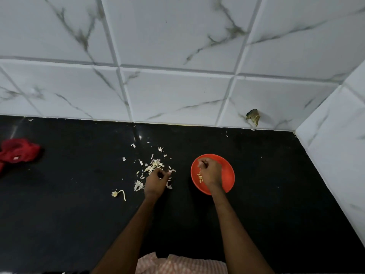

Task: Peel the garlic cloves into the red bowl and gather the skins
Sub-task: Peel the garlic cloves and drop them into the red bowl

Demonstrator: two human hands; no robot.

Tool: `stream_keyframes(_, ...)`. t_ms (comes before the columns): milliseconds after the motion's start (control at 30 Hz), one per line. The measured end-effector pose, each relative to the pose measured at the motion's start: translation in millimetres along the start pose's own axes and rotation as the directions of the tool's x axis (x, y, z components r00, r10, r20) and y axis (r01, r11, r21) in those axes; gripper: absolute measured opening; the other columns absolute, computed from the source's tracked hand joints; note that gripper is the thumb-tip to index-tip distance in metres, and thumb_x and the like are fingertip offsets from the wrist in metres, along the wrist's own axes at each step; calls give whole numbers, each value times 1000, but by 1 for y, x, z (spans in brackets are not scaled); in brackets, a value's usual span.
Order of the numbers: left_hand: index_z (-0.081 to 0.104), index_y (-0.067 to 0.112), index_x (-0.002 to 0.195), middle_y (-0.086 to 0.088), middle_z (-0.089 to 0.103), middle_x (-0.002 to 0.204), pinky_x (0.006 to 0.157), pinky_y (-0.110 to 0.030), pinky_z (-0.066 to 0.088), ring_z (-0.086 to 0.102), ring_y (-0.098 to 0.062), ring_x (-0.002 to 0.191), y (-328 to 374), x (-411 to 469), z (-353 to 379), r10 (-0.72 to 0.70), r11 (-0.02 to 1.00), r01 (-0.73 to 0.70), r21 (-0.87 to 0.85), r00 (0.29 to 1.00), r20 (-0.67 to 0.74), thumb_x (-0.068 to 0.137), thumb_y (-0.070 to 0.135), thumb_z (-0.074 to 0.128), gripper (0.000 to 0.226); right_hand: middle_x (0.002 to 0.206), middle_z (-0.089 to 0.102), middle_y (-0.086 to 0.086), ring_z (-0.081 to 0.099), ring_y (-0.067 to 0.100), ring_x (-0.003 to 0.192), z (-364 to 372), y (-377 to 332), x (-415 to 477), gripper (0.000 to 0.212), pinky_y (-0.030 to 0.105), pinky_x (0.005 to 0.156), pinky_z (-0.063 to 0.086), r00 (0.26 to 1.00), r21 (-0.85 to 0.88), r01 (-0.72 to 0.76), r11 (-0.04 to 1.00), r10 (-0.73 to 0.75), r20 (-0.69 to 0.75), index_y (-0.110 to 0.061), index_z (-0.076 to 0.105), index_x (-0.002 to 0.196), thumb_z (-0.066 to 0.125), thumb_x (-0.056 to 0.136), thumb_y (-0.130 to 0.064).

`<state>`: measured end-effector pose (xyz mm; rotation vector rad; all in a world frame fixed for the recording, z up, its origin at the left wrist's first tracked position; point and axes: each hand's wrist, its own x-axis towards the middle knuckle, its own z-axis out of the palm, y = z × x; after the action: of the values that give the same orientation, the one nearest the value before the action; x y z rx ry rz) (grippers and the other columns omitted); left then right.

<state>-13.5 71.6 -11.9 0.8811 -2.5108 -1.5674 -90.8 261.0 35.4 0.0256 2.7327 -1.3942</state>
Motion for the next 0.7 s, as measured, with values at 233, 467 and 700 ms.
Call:
stream_keyframes(233, 61, 28, 111, 11, 69, 97, 85, -35, 54, 66, -10, 92, -41, -5, -26, -3, 968, -12, 251, 998, 63, 92, 30, 66, 19, 110, 70, 5, 66, 18, 99, 67, -27, -24, 23, 25, 88, 50, 922, -130, 320, 938, -277, 271, -10, 72, 112, 62, 92, -2)
stream_keyframes(467, 61, 26, 107, 7, 65, 98, 81, -33, 52, 63, -14, 88, -51, 0, -42, 50, 933, -102, 345, 986, 158, 87, 22, 70, 23, 127, 52, 6, 56, 25, 115, 107, -9, -49, 35, 35, 98, 46, 867, -402, 377, 835, -165, 471, -13, 61, 124, 65, 91, -6)
stream_keyframes(700, 61, 26, 98, 10, 65, 102, 84, -37, 54, 64, -13, 92, -52, 19, -71, 123, 933, -149, 327, 988, 98, 93, 24, 62, 5, 114, 58, -1, 57, 18, 108, 125, -18, -52, 29, 29, 91, 49, 952, -344, 238, 908, -147, 268, -15, 66, 106, 57, 88, 5)
